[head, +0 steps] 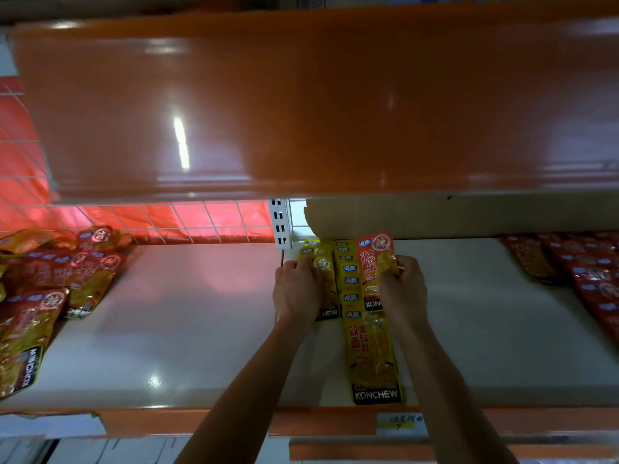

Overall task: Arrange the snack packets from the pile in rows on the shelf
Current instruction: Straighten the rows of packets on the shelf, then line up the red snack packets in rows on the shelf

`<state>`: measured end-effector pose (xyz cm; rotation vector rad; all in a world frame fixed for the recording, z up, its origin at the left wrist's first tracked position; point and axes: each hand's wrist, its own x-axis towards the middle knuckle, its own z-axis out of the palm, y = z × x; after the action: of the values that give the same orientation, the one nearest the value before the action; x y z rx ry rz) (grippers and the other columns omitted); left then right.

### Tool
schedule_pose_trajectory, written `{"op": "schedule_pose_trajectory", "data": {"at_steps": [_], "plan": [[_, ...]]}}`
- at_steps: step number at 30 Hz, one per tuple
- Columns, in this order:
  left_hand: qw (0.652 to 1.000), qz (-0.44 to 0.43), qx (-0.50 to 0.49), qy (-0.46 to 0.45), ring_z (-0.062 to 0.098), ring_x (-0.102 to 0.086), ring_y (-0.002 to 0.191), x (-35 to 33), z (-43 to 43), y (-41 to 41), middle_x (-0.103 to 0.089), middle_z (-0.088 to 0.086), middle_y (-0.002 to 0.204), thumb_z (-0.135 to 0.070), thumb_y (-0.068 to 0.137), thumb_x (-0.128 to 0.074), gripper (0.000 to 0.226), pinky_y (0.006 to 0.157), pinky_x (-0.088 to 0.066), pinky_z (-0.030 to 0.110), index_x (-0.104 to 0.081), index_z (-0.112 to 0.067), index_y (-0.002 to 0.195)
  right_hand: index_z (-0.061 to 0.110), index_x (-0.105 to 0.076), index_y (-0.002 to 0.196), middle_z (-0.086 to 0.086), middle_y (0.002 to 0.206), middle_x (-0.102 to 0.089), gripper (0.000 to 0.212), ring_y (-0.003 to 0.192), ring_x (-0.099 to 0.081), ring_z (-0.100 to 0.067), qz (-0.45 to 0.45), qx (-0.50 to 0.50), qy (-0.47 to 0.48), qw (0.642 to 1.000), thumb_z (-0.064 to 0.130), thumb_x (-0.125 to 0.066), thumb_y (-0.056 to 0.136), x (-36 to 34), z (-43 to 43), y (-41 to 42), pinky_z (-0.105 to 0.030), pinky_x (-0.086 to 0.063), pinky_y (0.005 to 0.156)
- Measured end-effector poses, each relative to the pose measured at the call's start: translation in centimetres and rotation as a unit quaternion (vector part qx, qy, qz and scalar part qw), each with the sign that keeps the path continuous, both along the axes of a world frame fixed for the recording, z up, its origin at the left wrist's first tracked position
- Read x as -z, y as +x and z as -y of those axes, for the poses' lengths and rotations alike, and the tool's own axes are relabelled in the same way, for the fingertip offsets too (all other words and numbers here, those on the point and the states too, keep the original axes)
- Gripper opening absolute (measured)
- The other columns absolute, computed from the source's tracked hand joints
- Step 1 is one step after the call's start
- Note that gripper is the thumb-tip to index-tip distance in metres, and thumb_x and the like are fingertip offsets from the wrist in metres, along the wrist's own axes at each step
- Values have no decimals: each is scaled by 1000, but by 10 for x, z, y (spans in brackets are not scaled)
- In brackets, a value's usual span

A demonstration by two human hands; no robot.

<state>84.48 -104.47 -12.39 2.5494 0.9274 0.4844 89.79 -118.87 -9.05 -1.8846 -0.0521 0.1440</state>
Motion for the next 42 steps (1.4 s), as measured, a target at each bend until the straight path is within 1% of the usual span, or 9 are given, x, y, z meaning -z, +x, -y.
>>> {"op": "schedule_pose_trajectory", "data": {"at_steps": [7,17,20,22,26,34,36,39,42], "plan": [[999,15,32,-3,25,-55,104,-3,-5,2,-63,10,110,-29,97,-45,28,83,-44,34,-63,-13,110,21,-50,109,-2,104,-63,18,86,-64,-18,4,-4,-1,1000,15,-48,93,3,0,1,-21,-41,52],[1000,15,-2,-6,22,-53,107,-3,-1,-1,-61,6,116,-37,98,-44,33,83,-44,31,-60,-17,117,23,-49,107,0,99,-63,15,81,-64,-16,13,-7,6,1000,15,-47,94,2,-2,5,-23,-44,54],[1000,21,-14,11,24,-46,114,-5,0,-2,-56,7,124,-37,97,-47,35,89,-41,33,-58,-15,121,24,-49,107,0,99,-62,14,80,-64,-14,14,-5,14,1000,17,-47,94,2,-1,5,-24,-45,55],[998,58,-13,18,26,-44,117,-11,3,-1,-56,9,126,-33,96,-51,35,93,-40,34,-58,-13,123,21,-51,112,2,97,-61,19,79,-63,-12,14,-1,21,1000,16,-47,94,1,1,6,-22,-44,53],[986,155,51,20,29,-48,111,-30,24,9,-61,12,118,-25,94,-56,30,92,-42,38,-62,-10,118,19,-52,115,7,93,-59,20,77,-59,-5,17,17,34,999,20,-46,95,-1,6,9,-19,-41,53],[968,193,150,64,35,-56,101,-41,95,38,-62,14,113,-26,95,-56,32,86,-47,41,-61,-9,121,15,-56,117,5,96,-56,24,83,-57,-8,41,65,51,996,22,-46,97,-5,48,24,-23,-46,67],[965,193,175,25,34,-59,100,-40,114,45,-63,15,114,-26,96,-54,35,85,-49,41,-58,-10,127,16,-56,118,3,102,-59,24,89,-59,-13,39,80,62,994,22,-47,97,-6,64,30,-26,-49,72],[963,157,201,-90,25,-66,89,-38,144,57,-64,9,117,-26,96,-53,41,78,-54,39,-50,-19,137,16,-56,118,3,103,-60,25,89,-58,-11,52,100,65,992,25,-50,96,-6,91,41,-17,-44,64],[940,172,211,-206,12,-68,75,-36,175,72,-69,3,108,-19,93,-58,39,70,-57,29,-54,-22,133,14,-55,120,0,104,-61,29,90,-60,-15,55,103,53,992,31,-50,97,-4,121,51,-18,-44,62]]}}
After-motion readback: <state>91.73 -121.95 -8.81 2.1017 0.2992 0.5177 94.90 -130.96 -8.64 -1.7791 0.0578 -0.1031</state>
